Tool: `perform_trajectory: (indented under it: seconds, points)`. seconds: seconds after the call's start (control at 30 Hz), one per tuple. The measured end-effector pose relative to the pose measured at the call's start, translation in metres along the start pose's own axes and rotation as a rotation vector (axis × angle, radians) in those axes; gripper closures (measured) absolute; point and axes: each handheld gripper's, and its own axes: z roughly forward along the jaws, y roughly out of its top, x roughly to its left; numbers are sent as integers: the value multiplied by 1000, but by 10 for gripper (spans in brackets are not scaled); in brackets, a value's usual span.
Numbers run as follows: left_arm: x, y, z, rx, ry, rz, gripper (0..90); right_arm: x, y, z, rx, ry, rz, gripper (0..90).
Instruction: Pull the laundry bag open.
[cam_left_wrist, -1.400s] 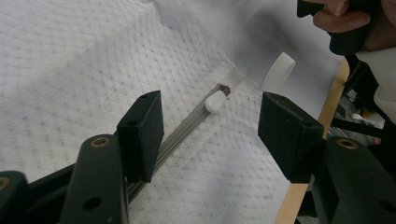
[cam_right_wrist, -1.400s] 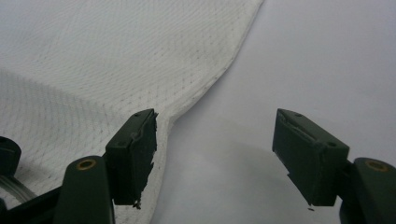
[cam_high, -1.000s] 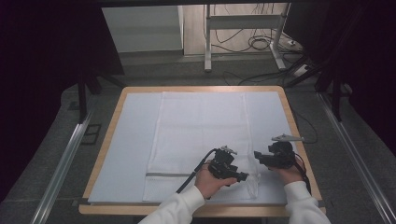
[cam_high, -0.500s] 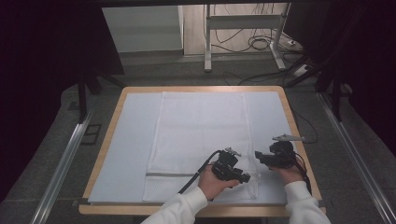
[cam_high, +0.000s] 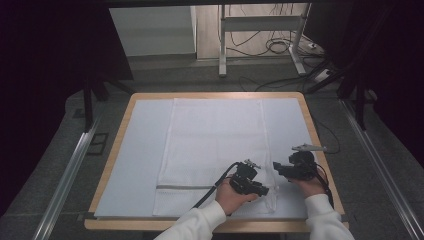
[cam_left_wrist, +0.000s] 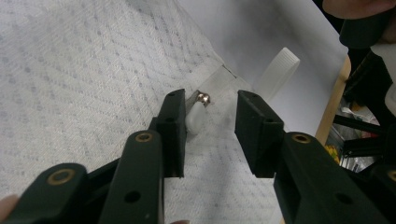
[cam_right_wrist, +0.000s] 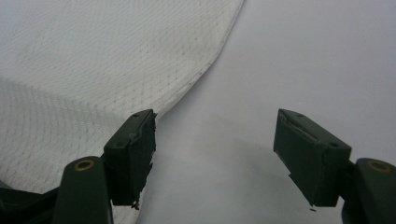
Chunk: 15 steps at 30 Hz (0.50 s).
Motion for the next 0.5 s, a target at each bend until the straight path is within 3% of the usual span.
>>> perform_trajectory:
  seconds: [0.37,0.5]
  points:
    - [1,1,4,-6,33,30,802,1,1,-2,-12,7,4,289]
    - [2,1,4,-6,26,41,838,1,1,-2,-9,5,-1,289]
